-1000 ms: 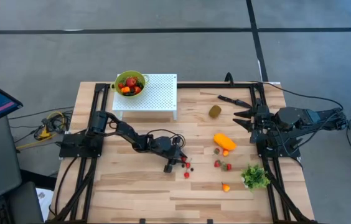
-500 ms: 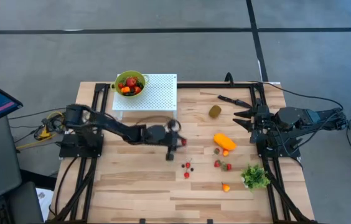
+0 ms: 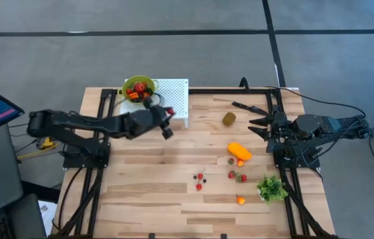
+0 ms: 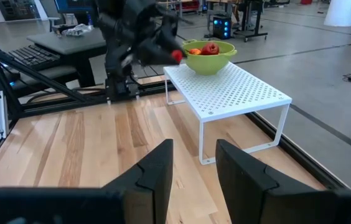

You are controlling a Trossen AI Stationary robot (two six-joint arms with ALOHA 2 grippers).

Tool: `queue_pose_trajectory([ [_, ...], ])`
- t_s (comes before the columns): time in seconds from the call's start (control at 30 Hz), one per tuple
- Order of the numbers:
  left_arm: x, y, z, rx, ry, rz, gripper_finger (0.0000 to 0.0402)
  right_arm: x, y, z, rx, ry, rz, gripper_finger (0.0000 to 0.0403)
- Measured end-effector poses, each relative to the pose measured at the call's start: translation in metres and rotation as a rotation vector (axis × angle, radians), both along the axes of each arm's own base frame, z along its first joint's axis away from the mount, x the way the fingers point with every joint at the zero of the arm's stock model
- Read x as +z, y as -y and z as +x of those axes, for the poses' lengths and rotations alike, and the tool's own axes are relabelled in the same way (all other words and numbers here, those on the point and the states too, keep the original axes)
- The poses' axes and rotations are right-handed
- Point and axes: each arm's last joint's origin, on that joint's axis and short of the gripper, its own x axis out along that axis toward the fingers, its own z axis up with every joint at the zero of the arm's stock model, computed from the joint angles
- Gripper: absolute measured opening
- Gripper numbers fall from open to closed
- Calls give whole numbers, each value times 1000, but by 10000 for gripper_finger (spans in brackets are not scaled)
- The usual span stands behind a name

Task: Pick & Place Fruit
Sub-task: Put the raspberry into the green strainer bowl on the shelf

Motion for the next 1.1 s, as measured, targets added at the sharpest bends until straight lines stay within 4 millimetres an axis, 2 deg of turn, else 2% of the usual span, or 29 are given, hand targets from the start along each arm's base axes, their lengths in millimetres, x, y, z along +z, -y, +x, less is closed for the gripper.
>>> queue_pose_trajectory([
  [0.2,15,-17,-28,186,-30,43,104,0,0,0,-1,0,0,116],
  [0.4,18,-32,-44,389,-84,94,104,0,0,0,0,0,0,116],
  [0.53,16,-38,-47,456,-109,112,104,0,0,0,0,0,0,116],
  [1.1,16,-44,-49,497,-113,119,104,0,0,0,0,0,0,116],
])
